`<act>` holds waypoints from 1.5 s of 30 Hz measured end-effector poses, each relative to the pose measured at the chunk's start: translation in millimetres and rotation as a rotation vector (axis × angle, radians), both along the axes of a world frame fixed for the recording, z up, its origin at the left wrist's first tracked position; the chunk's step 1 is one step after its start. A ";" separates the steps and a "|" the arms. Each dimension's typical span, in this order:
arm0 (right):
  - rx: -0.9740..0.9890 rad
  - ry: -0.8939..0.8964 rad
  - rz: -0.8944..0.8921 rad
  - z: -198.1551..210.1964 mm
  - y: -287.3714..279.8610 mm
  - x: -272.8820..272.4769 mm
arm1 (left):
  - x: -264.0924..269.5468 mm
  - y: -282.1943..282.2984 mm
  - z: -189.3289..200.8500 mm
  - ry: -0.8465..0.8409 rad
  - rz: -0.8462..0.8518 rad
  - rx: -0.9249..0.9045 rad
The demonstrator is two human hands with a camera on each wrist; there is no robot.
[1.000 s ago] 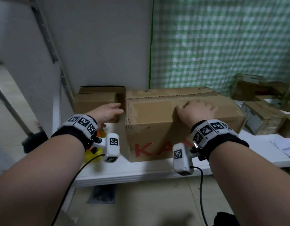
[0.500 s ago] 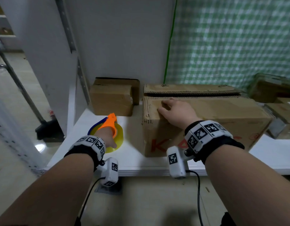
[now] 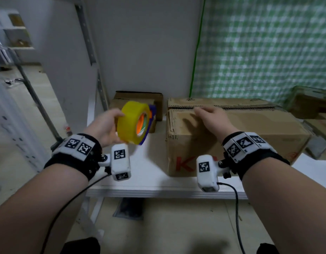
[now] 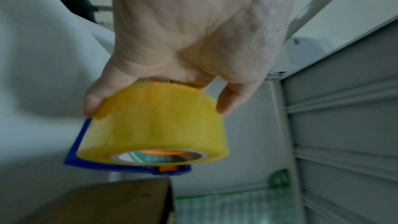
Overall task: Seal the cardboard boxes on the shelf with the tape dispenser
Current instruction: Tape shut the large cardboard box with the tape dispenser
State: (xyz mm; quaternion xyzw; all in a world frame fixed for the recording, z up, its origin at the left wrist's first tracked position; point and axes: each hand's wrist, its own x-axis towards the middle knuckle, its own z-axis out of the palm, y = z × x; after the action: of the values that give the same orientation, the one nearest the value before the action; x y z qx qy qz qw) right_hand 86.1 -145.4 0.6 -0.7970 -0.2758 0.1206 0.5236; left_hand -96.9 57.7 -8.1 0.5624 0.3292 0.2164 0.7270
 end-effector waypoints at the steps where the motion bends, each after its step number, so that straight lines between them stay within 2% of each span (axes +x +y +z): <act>1: 0.071 0.039 -0.031 1.2 -0.4 0.6 | -2.1 -5.3 13.9 -0.074 -0.032 -0.017; 4: 0.232 0.170 -0.046 10.5 -1.1 -0.8 | -3.4 -29.0 53.5 -0.274 -0.123 -0.096; 7: 0.373 0.476 0.104 22.2 -2.0 -5.9 | 0.8 -64.2 76.6 -0.373 -0.249 -0.130; 12: 0.500 0.818 0.432 39.2 -19.0 -5.3 | 33.3 -99.1 74.1 -0.495 -0.389 -0.338; 15: 0.637 0.890 0.440 47.1 -36.0 -1.1 | 60.5 -106.6 69.2 -0.537 -0.463 -0.472; 17: 0.747 0.915 0.416 52.6 -45.4 2.7 | 79.8 -111.4 68.0 -0.503 -0.483 -0.437; 20: 0.912 0.870 0.329 61.9 -55.7 20.1 | 105.9 -124.8 65.5 -0.290 -0.367 -0.187; 23: 0.807 0.581 0.095 69.1 -68.5 41.1 | 129.3 -134.4 57.8 0.037 -0.241 0.416; 25: 0.682 0.421 -0.050 67.2 -77.6 55.8 | 144.4 -133.5 50.6 0.333 -0.336 0.913; 26: 0.639 0.382 -0.093 64.7 -82.0 62.7 | 150.6 -133.8 47.9 0.515 -0.410 1.095; 27: 0.604 0.359 -0.115 61.6 -85.7 68.4 | 156.6 -133.2 44.9 0.675 -0.493 1.198; 29: 0.559 0.343 -0.146 55.0 -91.0 77.0 | 168.4 -131.8 36.7 0.852 -0.634 1.250; 33: 0.512 0.333 -0.200 44.4 -94.8 86.3 | 177.9 -127.9 23.5 0.978 -0.728 1.278; 38: 0.468 0.312 -0.211 45.4 -91.4 84.4 | 169.1 -120.4 16.9 1.002 -0.740 1.368; 45: 0.329 0.216 -0.182 60.0 -80.3 67.3 | 138.3 -119.9 26.3 1.020 -0.791 1.416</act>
State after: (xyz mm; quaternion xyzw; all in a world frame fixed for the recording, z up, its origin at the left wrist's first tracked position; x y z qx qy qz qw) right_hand 153.3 -225.7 60.6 -0.7049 -0.1610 0.1110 0.6818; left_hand 41.4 -62.2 18.1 0.9684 0.1852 -0.1670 0.0079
